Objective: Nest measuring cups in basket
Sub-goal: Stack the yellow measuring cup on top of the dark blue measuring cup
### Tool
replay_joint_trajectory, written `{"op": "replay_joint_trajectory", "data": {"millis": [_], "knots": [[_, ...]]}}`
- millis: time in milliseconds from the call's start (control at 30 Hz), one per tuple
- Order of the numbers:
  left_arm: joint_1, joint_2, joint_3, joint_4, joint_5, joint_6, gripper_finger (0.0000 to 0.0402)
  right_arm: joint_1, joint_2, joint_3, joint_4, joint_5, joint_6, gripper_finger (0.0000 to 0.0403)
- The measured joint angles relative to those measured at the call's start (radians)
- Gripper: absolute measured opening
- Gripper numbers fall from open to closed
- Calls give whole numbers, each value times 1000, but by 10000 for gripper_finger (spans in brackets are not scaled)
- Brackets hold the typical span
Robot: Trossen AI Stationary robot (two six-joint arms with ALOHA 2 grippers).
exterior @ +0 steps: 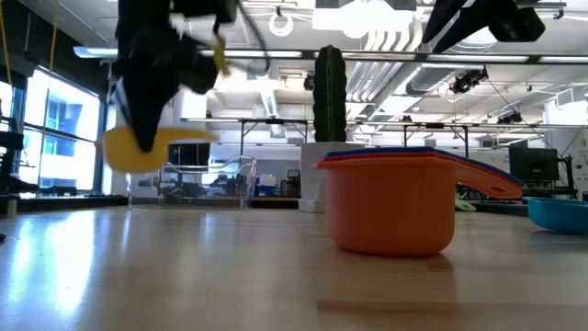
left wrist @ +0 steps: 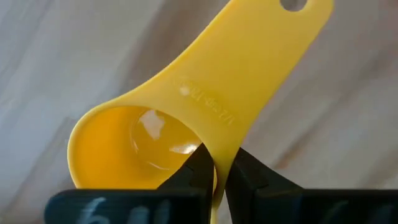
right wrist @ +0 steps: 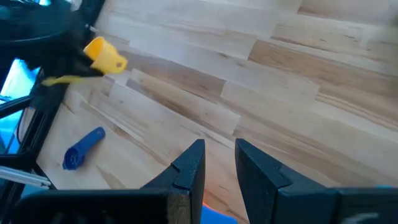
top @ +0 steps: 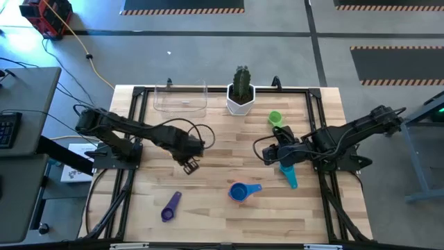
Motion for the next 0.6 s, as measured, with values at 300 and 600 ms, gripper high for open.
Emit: {"op": "replay_joint_trajectory", "data": {"millis": [300, 600], "knots": [[-173, -1, 129, 297, -52, -87, 13, -3, 47, 0, -1, -12, 27, 80], [-267, 12, 132, 650, -145, -113, 15, 2, 55, 0, -2, -37, 45, 80]]}}
